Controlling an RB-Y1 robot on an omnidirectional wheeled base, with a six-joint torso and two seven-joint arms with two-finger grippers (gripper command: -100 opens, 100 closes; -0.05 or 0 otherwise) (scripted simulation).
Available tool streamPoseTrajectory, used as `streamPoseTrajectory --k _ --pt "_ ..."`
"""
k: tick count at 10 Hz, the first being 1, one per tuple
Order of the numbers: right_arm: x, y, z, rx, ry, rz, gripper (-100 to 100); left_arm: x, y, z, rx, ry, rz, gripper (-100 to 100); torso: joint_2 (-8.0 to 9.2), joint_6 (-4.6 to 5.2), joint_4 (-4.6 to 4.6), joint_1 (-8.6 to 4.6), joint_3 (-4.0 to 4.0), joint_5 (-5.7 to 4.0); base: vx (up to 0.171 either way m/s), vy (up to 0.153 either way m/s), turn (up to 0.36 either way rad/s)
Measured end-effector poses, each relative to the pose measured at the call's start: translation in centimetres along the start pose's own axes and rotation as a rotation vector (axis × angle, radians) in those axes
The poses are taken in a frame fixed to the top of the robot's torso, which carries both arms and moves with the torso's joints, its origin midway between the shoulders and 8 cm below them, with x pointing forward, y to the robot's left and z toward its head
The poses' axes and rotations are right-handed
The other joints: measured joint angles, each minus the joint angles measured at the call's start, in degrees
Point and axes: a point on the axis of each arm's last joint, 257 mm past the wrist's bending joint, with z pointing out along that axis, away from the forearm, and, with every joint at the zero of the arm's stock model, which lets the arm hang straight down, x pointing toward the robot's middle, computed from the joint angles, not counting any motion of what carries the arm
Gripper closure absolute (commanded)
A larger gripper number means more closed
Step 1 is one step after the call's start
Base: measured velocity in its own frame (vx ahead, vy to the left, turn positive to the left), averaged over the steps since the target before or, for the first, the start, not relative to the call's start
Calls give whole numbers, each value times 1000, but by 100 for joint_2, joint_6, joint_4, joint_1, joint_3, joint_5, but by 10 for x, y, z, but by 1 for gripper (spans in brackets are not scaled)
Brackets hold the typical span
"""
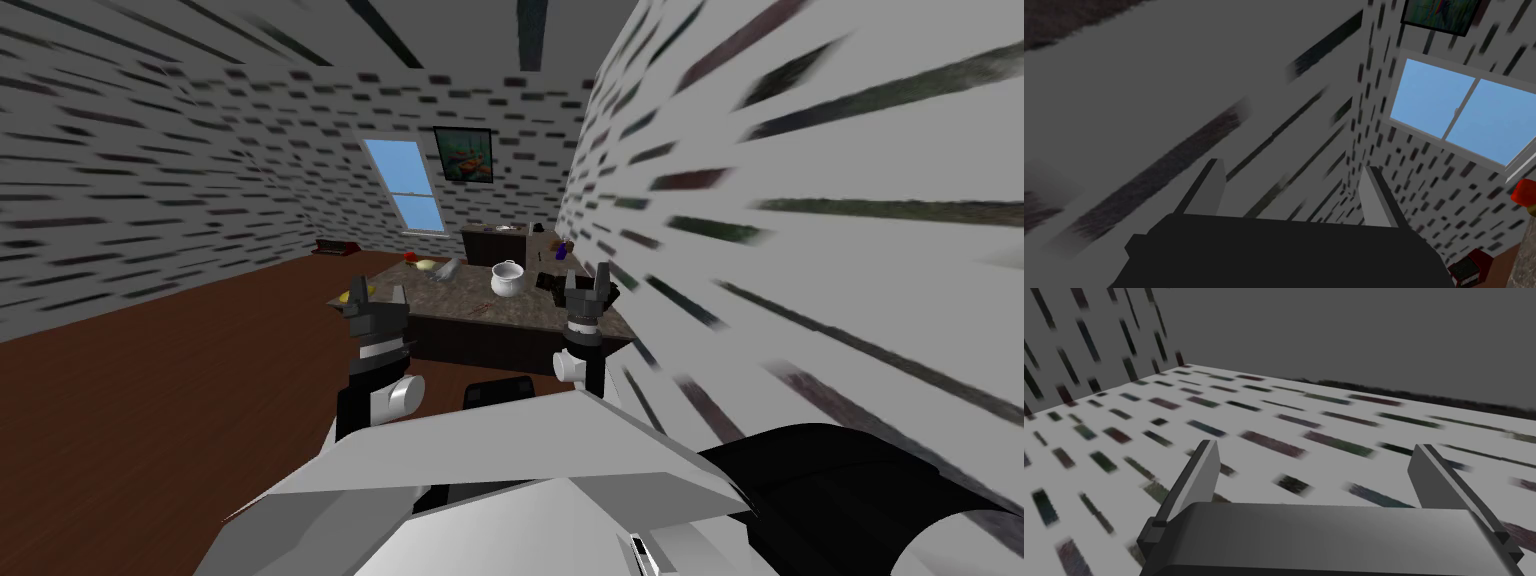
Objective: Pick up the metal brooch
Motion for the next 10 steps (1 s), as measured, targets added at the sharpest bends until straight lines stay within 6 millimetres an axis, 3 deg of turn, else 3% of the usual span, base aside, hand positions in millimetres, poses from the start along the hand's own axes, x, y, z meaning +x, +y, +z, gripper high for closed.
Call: streamPoseTrajectory --k 10 --pt "0 0 0 0 0 0 0 10 17 32 -93 122 -87 -100 -9 -1 -2 16 -5 4 11 42 -72"
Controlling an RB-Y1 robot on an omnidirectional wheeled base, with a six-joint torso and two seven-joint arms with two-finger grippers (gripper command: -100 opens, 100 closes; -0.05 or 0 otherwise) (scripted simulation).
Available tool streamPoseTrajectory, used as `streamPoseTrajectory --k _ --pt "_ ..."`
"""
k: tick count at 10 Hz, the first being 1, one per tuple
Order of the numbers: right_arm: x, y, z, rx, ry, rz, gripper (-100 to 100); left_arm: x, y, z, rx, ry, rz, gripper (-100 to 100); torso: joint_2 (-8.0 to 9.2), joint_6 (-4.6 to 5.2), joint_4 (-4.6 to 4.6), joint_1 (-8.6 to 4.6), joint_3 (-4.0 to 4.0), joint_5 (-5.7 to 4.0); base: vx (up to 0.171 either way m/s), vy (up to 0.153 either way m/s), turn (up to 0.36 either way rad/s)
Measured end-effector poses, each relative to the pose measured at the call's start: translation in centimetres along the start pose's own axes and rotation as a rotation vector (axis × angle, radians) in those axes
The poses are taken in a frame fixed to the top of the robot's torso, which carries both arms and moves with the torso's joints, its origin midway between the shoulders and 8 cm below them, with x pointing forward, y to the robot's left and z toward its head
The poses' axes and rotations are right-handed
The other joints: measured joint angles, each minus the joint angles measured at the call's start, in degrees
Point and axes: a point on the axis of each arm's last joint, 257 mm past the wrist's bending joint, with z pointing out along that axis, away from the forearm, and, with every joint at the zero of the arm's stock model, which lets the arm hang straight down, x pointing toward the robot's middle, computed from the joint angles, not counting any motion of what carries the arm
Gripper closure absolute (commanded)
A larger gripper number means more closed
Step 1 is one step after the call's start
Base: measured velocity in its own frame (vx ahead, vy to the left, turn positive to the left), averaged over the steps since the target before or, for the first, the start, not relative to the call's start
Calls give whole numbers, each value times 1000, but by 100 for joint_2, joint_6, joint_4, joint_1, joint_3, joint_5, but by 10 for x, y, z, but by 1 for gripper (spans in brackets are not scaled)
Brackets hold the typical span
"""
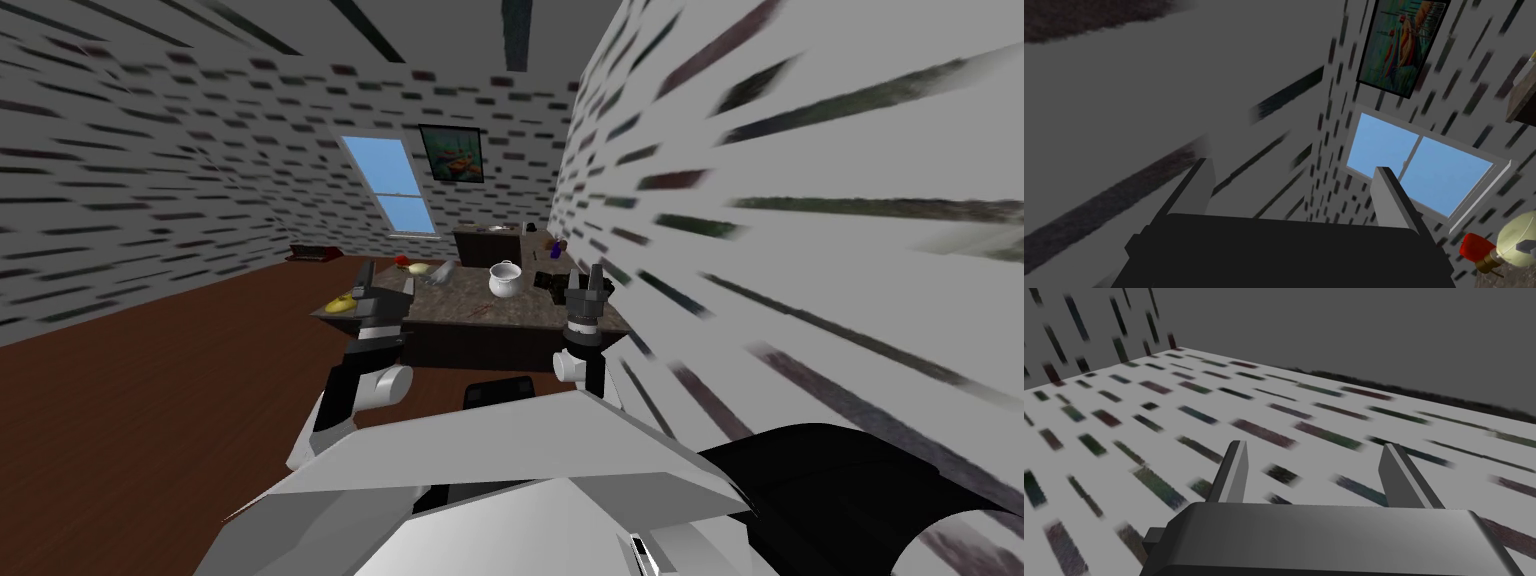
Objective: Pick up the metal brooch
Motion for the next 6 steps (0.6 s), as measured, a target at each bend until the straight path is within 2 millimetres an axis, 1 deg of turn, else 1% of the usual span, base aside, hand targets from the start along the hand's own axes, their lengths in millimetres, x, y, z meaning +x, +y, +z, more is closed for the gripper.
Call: streamPoseTrajectory --k 5,6 --pt "0 0 0 0 0 0 0 1 8 19 -55 13 -80 -100 3 1 1 -2 2 -1 7 37 -63" --pt "0 0 0 0 0 0 0 0 12 22 -70 13 -94 -100 4 0 1 -4 2 -1 11 38 -106"
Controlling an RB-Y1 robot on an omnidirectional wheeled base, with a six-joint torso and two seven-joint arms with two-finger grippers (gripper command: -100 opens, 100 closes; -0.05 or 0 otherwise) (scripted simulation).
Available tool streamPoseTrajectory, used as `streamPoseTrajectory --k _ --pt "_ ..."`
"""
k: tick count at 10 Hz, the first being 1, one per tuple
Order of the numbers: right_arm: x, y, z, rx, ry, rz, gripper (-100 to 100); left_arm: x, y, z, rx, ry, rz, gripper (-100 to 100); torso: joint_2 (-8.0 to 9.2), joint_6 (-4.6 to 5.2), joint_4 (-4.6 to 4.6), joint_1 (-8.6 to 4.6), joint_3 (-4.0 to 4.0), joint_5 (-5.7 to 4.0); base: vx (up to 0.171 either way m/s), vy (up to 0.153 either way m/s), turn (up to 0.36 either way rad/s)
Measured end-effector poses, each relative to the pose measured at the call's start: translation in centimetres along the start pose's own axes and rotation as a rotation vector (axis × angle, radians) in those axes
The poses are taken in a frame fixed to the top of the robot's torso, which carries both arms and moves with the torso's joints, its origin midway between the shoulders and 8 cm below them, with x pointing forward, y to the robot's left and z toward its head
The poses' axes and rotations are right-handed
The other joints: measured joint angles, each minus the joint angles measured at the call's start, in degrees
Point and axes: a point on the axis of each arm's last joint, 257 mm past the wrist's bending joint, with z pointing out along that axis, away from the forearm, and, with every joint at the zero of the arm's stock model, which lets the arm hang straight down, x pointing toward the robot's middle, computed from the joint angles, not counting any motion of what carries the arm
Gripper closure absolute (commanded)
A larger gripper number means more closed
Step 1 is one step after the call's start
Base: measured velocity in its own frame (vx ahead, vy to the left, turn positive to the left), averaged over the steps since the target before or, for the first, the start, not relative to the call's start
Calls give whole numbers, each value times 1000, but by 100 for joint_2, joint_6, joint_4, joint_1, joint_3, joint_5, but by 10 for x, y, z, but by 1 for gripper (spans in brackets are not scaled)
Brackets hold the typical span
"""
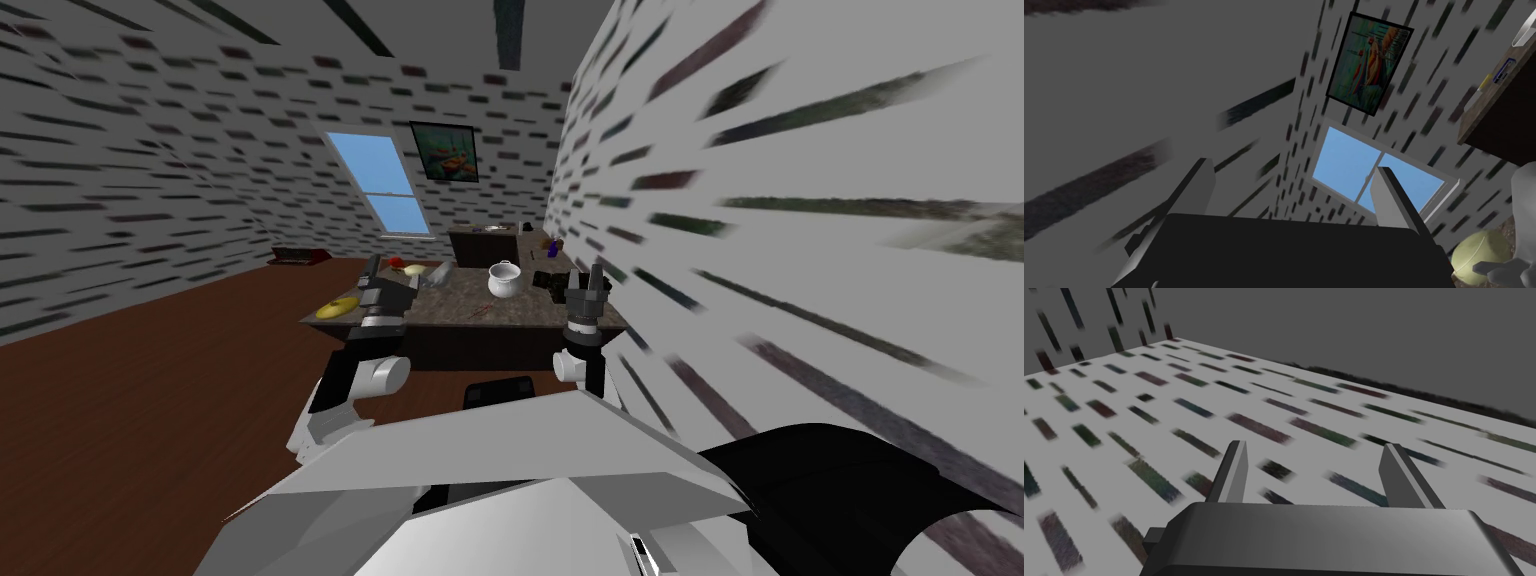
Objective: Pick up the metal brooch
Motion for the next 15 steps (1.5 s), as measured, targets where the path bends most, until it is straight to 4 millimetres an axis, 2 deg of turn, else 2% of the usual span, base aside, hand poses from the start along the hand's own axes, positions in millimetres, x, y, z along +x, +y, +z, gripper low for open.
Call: streamPoseTrajectory --k 7,15 --pt "0 0 0 0 0 0 0 -1 15 26 -95 -1 -149 -100 -3 1 -1 -1 -2 -1 11 37 -66" --pt "0 0 0 0 0 0 0 2 43 43 -230 -23 -292 -100 0 0 0 -8 0 -2 6 24 -50"
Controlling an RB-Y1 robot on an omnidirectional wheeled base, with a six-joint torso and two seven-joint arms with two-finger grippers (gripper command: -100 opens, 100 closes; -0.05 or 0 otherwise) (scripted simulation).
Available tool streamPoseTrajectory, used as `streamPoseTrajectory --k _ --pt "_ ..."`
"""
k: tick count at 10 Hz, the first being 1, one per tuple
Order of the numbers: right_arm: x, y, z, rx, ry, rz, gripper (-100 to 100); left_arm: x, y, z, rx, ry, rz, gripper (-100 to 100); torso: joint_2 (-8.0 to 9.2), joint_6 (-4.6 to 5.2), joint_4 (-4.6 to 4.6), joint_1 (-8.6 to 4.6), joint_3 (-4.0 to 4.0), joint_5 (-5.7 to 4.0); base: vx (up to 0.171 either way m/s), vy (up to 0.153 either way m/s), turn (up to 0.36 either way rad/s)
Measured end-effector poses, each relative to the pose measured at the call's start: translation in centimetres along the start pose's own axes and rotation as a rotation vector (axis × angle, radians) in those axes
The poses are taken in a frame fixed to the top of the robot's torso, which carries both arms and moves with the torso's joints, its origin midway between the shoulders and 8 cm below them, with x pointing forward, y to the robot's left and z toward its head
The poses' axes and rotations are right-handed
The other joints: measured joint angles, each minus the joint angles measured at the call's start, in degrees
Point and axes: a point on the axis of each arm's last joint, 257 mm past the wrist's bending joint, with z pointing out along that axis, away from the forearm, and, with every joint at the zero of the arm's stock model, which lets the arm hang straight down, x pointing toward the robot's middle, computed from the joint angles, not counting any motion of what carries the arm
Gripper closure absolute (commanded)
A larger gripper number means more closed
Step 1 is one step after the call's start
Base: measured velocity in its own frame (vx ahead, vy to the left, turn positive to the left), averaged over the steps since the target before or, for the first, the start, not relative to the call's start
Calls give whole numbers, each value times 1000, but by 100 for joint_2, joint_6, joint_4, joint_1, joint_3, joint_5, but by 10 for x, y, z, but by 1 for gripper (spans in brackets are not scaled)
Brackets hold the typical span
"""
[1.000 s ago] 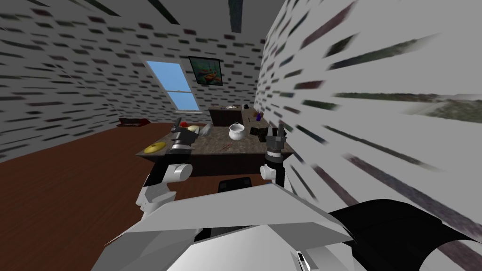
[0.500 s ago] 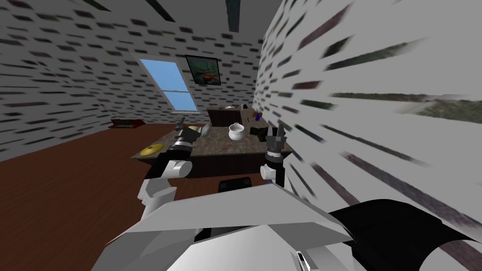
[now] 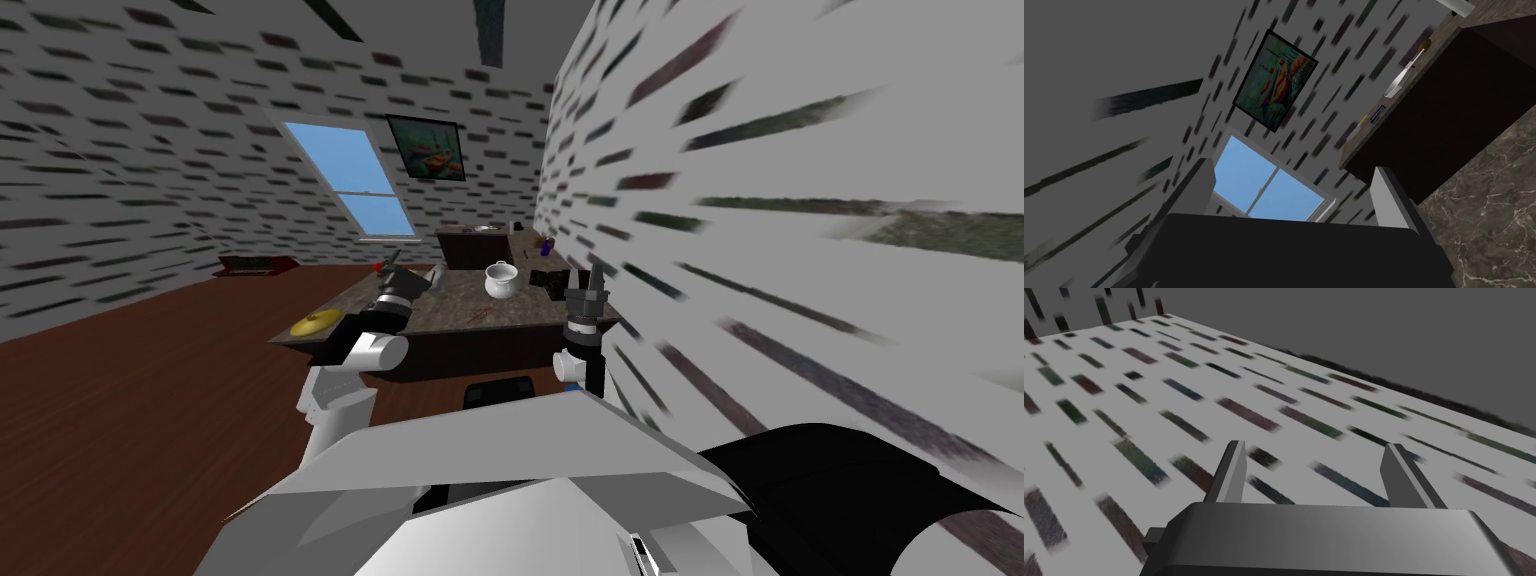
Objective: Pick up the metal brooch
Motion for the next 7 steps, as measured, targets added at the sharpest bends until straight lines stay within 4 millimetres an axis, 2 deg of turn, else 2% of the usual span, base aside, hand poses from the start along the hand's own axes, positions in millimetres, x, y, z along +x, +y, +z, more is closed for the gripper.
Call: streamPoseTrajectory --k 7 --pt "0 0 0 0 0 0 0 -3 30 14 -133 -37 -122 -100 2 -3 0 -3 1 0 4 18 -46"
